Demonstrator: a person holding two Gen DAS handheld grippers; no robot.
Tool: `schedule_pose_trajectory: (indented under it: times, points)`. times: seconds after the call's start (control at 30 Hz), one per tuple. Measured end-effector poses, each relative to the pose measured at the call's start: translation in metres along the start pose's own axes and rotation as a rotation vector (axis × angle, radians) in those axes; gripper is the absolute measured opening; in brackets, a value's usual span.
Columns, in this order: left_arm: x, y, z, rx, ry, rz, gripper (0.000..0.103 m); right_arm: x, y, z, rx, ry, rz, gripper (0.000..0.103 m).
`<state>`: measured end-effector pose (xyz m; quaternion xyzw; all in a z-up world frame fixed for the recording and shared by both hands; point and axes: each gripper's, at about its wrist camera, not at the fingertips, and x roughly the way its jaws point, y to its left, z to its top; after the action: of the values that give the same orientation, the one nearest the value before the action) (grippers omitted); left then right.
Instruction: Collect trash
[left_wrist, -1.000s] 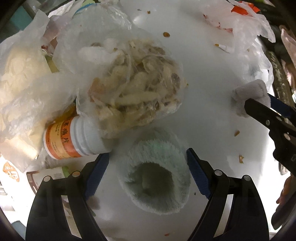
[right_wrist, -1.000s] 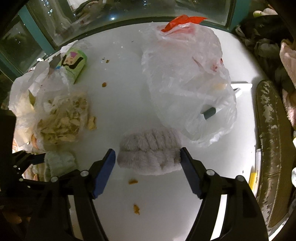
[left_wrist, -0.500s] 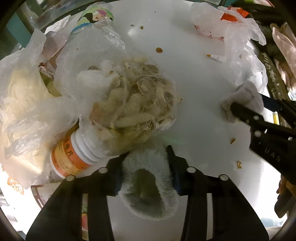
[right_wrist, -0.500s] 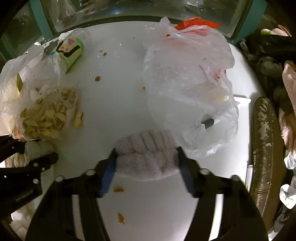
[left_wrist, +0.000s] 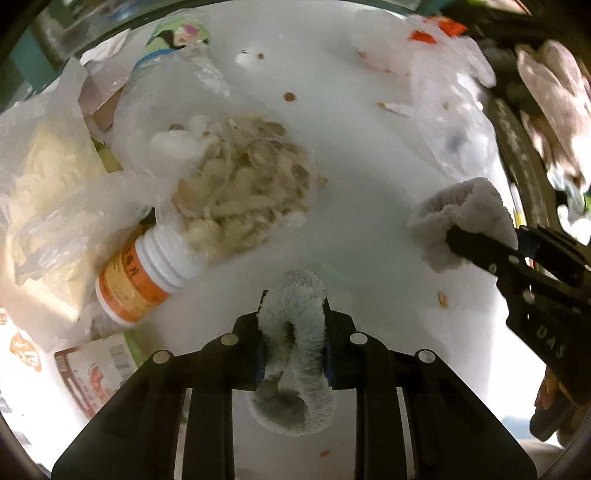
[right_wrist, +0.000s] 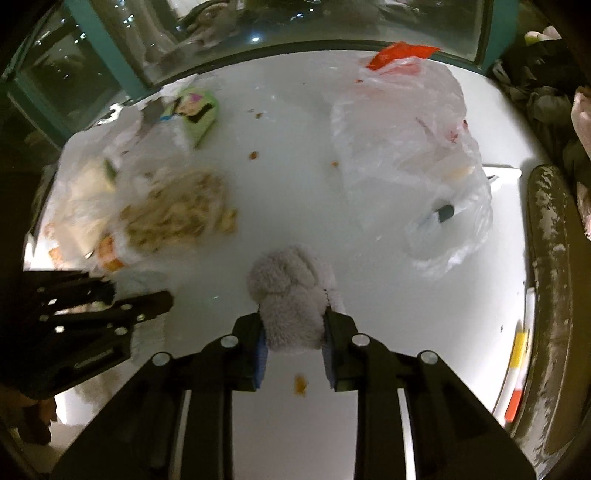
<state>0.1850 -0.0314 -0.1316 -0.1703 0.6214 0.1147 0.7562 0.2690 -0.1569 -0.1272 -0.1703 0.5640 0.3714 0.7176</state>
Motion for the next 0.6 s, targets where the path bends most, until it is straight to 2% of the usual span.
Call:
schedule_pose_trajectory:
  times: [0.33, 0.6]
  points:
    - [-0.052, -0.029, -0.038, 0.131, -0.017, 0.038, 0.021, -0.052, 0.023, -0.050, 0.029, -0.015, 0.011, 0.024]
    - [-0.082, -0.037, -0.063, 0.245, -0.045, 0.023, 0.021, -0.086, 0.043, -0.082, 0.099, -0.051, -0.004, 0.024]
